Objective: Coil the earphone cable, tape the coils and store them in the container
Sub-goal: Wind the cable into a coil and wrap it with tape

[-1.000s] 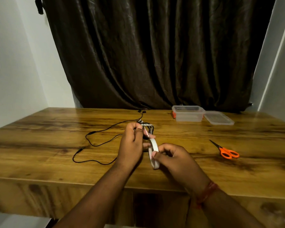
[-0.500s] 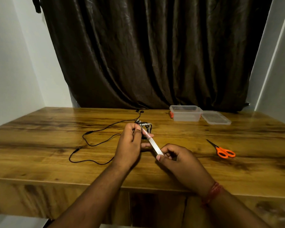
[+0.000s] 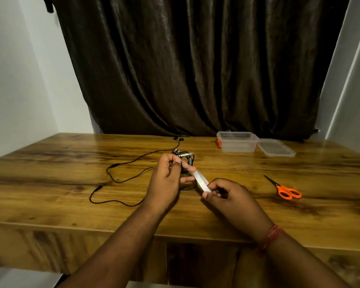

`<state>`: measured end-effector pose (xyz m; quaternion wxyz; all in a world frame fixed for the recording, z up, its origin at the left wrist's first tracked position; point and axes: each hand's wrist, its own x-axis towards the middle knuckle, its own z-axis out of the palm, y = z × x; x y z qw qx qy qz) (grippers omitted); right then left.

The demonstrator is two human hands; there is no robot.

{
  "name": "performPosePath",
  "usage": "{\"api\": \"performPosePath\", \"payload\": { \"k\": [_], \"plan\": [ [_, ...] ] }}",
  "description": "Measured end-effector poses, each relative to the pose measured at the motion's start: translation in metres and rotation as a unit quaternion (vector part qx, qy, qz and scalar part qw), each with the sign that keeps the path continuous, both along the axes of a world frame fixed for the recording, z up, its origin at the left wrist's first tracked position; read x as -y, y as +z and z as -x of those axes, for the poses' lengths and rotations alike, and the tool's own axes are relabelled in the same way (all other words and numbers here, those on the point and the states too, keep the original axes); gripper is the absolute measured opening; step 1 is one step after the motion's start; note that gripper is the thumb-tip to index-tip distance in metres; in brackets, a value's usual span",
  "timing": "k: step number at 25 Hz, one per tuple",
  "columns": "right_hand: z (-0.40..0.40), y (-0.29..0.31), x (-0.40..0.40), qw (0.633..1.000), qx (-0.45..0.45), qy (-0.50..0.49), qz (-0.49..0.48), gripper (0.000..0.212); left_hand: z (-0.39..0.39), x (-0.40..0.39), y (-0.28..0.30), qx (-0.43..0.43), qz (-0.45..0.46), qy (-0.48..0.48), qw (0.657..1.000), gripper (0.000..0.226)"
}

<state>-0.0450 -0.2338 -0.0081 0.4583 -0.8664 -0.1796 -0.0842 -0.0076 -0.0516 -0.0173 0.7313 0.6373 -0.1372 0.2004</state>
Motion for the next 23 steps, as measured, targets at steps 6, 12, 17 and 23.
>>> {"api": "performPosePath", "payload": {
  "k": [6, 12, 17, 23],
  "plan": [
    [-0.001, 0.006, 0.007, 0.993, -0.022, 0.074, 0.084, 0.009, 0.004, 0.002, 0.002, 0.009, -0.013, -0.037, 0.999, 0.018],
    [-0.001, 0.019, 0.034, 0.999, -0.016, 0.035, -0.027, 0.005, 0.003, 0.001, 0.001, -0.018, -0.003, -0.035, 0.999, 0.017],
    [-0.032, 0.029, 0.111, 0.946, 0.066, -0.184, 0.260, 0.002, 0.002, 0.002, 0.001, -0.014, -0.025, -0.021, 0.999, 0.025],
    [-0.048, 0.017, 0.145, 0.865, -0.036, -0.257, 0.429, 0.024, 0.004, 0.001, 0.000, -0.026, -0.012, -0.022, 0.999, 0.016]
  ]
}}
